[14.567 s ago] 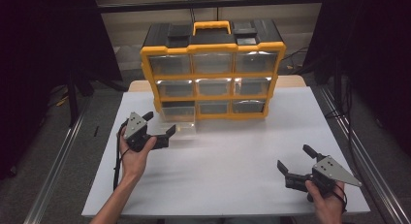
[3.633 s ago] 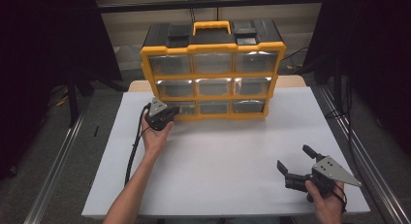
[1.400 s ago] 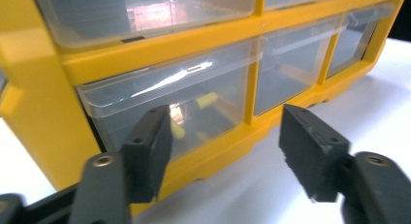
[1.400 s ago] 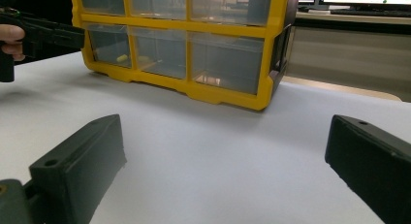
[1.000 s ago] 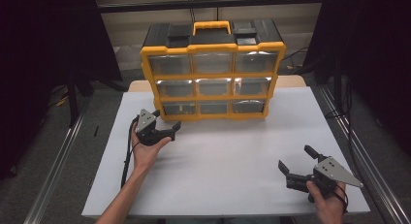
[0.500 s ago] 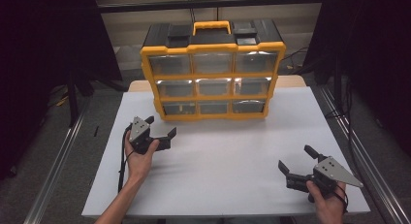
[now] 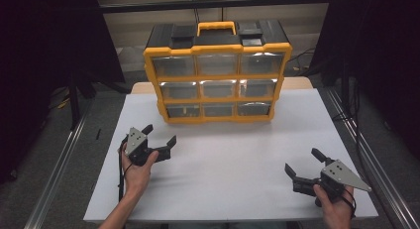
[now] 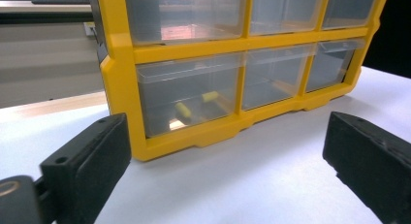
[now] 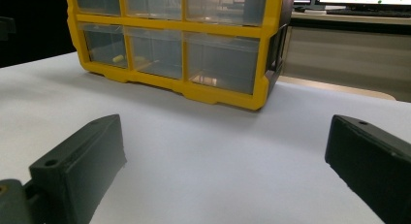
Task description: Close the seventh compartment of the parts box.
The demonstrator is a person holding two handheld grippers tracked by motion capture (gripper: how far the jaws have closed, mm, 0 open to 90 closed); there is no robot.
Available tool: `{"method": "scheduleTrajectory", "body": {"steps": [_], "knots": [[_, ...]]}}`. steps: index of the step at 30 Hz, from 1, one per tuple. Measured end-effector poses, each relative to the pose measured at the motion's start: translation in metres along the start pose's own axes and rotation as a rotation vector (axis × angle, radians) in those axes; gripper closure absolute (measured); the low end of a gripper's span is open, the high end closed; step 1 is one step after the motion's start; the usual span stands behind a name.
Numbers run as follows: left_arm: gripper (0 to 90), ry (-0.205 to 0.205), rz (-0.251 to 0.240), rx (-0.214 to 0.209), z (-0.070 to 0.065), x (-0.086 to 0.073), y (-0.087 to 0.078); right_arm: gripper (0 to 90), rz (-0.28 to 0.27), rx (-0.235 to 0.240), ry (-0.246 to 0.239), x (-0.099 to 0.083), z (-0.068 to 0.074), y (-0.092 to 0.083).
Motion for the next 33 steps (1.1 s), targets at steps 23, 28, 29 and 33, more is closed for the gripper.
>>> {"method": "scheduleTrajectory", "body": {"steps": [23,28,29,33], "knots": [[4.3,-0.052,0.032,0.061,0.000,-0.018,-0.046,0.6,0.001,-0.004,0.004,0.000,0.000,0.000],[4.2,-0.078,0.017,0.060,-0.001,-0.017,-0.057,0.6,0.000,-0.008,0.003,0.000,-0.001,0.001],[4.1,-0.061,0.015,0.062,-0.002,-0.016,-0.060,0.6,0.001,-0.008,0.002,0.000,-0.001,0.000],[3.6,-0.051,0.012,0.061,-0.005,-0.018,-0.069,0.6,0.001,-0.009,0.005,0.000,-0.001,0.001]]}}
Point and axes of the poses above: each handheld gripper's, and its own axes: y roughly forward along the jaws, x roughly out of its top, z roughly to its left, the point moved 5 cm from there along y, roughly forward along the jaws, and after that the axes turned 7 degrees about x, right-handed, at the moved point
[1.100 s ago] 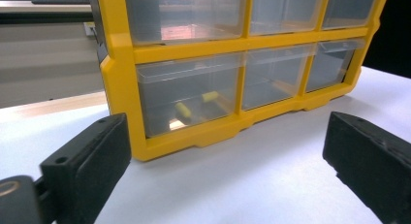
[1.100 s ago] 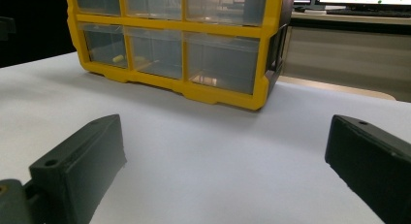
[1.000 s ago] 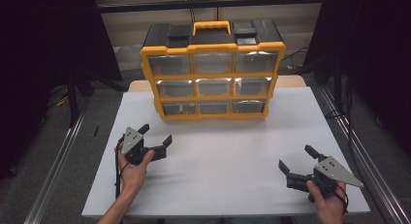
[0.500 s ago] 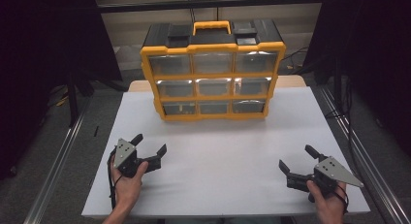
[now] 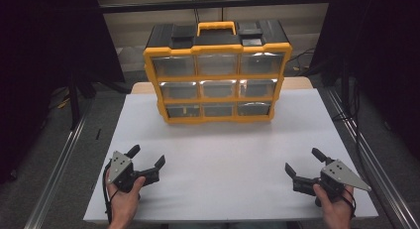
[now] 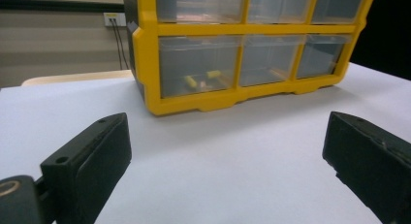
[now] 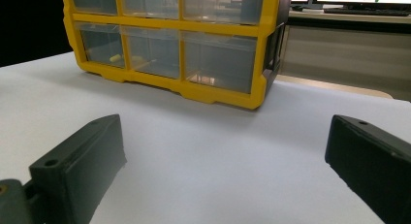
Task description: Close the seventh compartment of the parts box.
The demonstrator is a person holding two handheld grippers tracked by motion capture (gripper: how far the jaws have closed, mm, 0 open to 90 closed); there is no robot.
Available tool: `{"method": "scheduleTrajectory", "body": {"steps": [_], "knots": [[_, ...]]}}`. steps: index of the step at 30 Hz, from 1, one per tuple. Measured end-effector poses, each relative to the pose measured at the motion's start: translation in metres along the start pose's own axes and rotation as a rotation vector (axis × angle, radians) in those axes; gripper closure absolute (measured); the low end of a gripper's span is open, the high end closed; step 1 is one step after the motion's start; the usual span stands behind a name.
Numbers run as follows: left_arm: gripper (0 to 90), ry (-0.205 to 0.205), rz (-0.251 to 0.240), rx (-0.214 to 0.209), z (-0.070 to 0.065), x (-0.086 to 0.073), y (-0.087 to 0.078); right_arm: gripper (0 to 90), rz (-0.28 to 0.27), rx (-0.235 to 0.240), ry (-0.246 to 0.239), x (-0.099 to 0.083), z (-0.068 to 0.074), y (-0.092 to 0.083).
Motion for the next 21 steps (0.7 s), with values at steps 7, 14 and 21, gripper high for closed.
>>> {"method": "scheduleTrajectory", "body": {"steps": [7,14,21], "knots": [[5.2,0.001,0.030,0.081,0.010,-0.011,-0.006,0.6,0.000,-0.004,0.001,0.000,-0.001,0.000],[5.1,-0.004,0.018,0.105,0.016,-0.015,-0.018,0.6,0.000,-0.011,0.006,0.000,-0.002,-0.002],[4.1,-0.023,0.025,0.099,0.019,-0.016,-0.014,0.6,0.001,-0.014,0.011,-0.001,-0.003,-0.002]]}}
Point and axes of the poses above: each handheld gripper's, and its own axes: y roughly forward along the jaws, x roughly out of its top, z roughly to its left, the point moved 5 cm from there along y, roughly forward along the jaws, and after that the axes turned 7 degrees about x, right-handed, at the moved point
